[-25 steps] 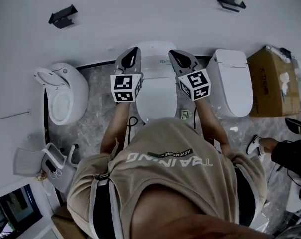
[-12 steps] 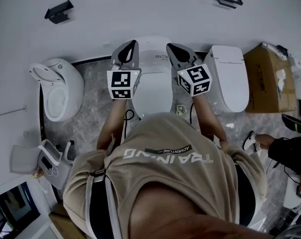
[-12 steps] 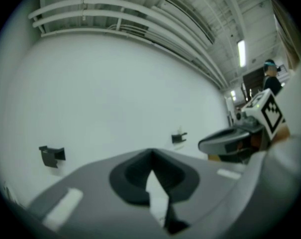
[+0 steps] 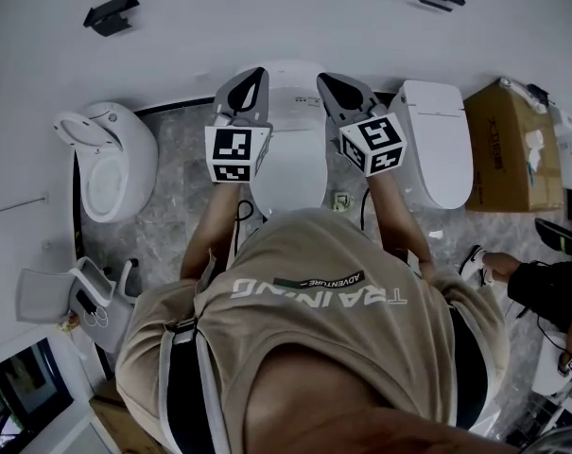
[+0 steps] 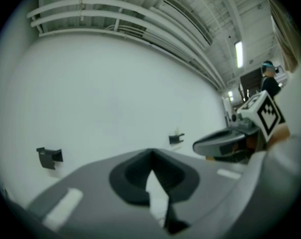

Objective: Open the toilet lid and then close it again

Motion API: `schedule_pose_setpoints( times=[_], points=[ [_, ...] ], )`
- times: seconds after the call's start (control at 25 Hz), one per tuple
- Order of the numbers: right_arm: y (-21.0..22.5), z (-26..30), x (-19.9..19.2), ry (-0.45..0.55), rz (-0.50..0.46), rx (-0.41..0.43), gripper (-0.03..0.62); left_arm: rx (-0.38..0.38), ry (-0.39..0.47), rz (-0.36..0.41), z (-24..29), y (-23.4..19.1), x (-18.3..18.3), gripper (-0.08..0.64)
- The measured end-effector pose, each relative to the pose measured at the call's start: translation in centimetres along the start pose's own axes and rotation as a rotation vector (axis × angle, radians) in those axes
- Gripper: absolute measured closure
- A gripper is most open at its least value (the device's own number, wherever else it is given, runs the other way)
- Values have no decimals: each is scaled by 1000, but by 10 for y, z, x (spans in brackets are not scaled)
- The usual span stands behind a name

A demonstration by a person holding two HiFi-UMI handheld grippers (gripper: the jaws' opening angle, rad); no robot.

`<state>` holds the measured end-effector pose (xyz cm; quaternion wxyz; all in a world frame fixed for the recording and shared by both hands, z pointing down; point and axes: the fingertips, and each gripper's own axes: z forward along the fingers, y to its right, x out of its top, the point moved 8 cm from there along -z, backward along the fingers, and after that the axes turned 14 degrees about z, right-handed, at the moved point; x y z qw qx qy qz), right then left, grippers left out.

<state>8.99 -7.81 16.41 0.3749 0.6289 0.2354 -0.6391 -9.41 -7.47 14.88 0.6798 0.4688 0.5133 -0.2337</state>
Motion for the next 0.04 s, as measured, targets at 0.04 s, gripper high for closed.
schedule_pose_setpoints(
  times=[0.04],
  points=[
    [0, 1, -1, -2, 1, 1, 578, -1, -2, 0, 0, -1, 0, 557]
  ],
)
